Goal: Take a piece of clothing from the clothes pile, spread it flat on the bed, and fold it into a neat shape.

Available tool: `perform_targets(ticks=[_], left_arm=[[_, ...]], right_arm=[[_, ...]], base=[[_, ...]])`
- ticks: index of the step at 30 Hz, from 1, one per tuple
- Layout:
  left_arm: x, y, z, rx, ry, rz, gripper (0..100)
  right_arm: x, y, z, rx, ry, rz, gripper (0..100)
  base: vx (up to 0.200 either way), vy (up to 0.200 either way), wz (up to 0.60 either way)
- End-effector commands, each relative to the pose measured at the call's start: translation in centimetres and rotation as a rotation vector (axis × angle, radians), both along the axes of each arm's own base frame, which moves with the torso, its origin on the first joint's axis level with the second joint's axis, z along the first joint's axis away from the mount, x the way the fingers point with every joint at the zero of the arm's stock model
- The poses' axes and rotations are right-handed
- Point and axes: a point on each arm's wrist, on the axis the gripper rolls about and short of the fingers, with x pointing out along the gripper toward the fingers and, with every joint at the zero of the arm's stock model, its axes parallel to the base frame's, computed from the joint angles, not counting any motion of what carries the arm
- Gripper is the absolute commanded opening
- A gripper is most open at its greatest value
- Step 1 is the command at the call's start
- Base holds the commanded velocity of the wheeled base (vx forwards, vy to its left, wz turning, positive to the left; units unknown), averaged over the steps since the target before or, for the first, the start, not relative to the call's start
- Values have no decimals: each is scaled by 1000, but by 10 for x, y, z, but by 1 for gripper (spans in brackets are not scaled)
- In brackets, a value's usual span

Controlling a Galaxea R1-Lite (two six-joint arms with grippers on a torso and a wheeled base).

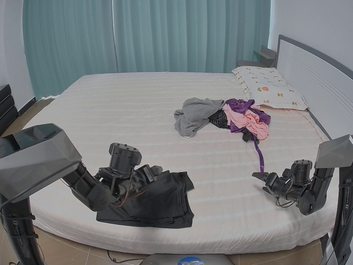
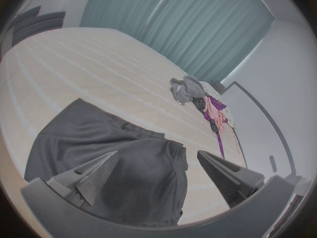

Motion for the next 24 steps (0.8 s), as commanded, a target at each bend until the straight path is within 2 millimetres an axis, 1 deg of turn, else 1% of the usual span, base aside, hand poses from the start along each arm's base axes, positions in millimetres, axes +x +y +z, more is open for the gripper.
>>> perform_targets(ticks=[1,5,7,8,11,14,18,24], left_arm=[[-16,50,9,-74,40,154,100],[-29,68,3,-179,101,175,100],[-29,68,3,-179,101,175,100],[-30,78,-3,-257,165,183,100],[-30,87,-8,-324,215,182,100],[-28,94,-10,-361,240,175,100],[-27,98,-18,-373,272,175,100],[-26,98,-19,-375,273,172,100]], right_arm=[[-16,38,6,1,7,126,100],[-22,55,3,2,22,184,100],[-22,55,3,2,22,184,100],[-23,63,-1,6,35,207,100],[-22,64,-4,9,41,209,100],[-22,64,-3,25,41,232,100],[-23,63,-3,28,45,236,100],[-24,63,-2,28,45,234,100]], base=[[0,0,0],[0,0,0],[0,0,0],[0,0,0],[0,200,0],[0,200,0],[0,200,0],[0,200,0]])
